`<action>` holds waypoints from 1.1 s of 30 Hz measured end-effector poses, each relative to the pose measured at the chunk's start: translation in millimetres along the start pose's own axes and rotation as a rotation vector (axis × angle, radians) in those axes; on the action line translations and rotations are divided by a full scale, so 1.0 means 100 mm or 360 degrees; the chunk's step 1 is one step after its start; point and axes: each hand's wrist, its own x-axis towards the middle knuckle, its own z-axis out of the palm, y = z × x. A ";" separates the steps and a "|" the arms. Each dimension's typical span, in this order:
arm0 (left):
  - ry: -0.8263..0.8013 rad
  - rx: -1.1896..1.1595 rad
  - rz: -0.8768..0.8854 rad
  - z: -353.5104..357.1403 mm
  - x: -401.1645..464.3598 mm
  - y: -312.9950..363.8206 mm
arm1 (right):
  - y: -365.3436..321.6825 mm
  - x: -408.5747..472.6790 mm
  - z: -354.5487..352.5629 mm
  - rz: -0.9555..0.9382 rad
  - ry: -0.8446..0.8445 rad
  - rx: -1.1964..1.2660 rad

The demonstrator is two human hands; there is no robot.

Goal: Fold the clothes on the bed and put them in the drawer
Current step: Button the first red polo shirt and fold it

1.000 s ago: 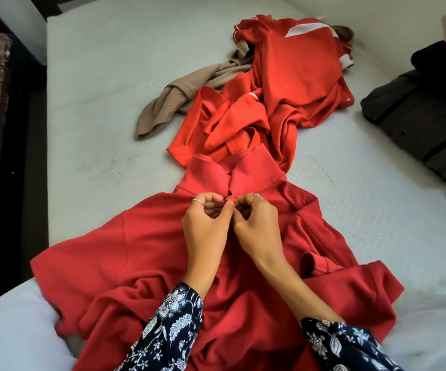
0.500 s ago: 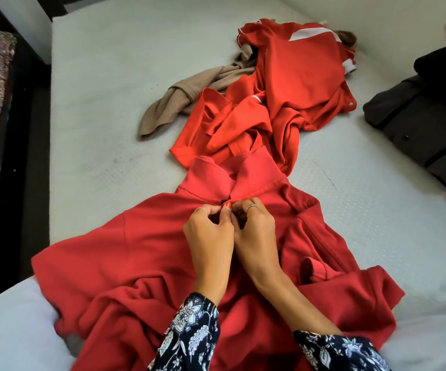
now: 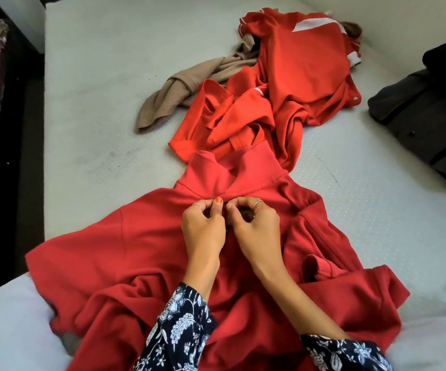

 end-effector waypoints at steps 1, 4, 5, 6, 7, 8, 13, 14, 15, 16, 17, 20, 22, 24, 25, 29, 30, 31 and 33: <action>-0.0015 -0.0009 0.0010 0.00 0.01 -0.01 | 0.00 0.01 -0.01 0.0057 -0.0019 0.0043; -0.0059 -0.0004 0.0072 0.00 0.01 -0.03 | -0.01 0.03 -0.01 0.0227 -0.0062 0.0179; -0.0079 0.0004 0.0107 0.00 -0.01 -0.02 | -0.01 0.04 -0.01 0.0292 -0.0070 0.0270; -0.0097 0.0018 0.0143 0.00 -0.02 -0.01 | -0.02 0.05 -0.02 0.0359 -0.0080 0.0374; -0.0111 0.0031 0.0171 0.00 -0.03 -0.01 | -0.02 0.06 -0.03 0.0421 -0.0099 0.0472; -0.0125 0.0034 0.0184 0.00 -0.02 -0.02 | -0.04 0.07 -0.04 0.0473 -0.0131 0.0550; -0.0241 0.0166 0.0267 -0.04 0.04 -0.08 | -0.12 0.11 -0.12 0.0638 -0.0288 0.0772; -0.0275 0.0229 0.0323 -0.06 0.05 -0.08 | -0.12 0.11 -0.12 0.0643 -0.0303 0.0769; -0.0302 0.0299 0.0391 -0.08 0.04 -0.09 | -0.11 0.11 -0.12 0.0641 -0.0307 0.0747; -0.0321 0.0365 0.0467 -0.10 0.05 -0.10 | -0.09 0.11 -0.10 0.0629 -0.0298 0.0706; -0.0338 0.0418 0.0539 -0.12 0.05 -0.12 | -0.08 0.11 -0.09 0.0607 -0.0278 0.0642; -0.0400 0.0546 0.0744 -0.18 0.06 -0.19 | -0.03 0.11 -0.05 0.0529 -0.0231 0.0432; -0.0393 0.0628 0.0872 -0.21 0.08 -0.22 | -0.03 0.11 -0.04 0.0491 -0.0228 0.0364; -0.0362 0.0660 0.0992 -0.22 0.09 -0.23 | -0.02 0.10 -0.03 0.0459 -0.0220 0.0307; -0.0356 0.0655 0.1030 -0.23 0.11 -0.23 | -0.01 0.10 -0.02 0.0440 -0.0213 0.0274; -0.0395 0.0597 0.1061 -0.25 0.16 -0.21 | 0.02 0.10 -0.01 0.0395 -0.0235 0.0228; -0.0409 0.0576 0.1057 -0.26 0.18 -0.20 | 0.03 0.09 -0.02 0.0383 -0.0254 0.0219; -0.0419 0.0547 0.1033 -0.27 0.20 -0.20 | 0.04 0.09 -0.02 0.0365 -0.0270 0.0195; -0.0446 0.0485 0.0942 -0.28 0.24 -0.19 | 0.05 0.09 -0.02 0.0335 -0.0290 0.0150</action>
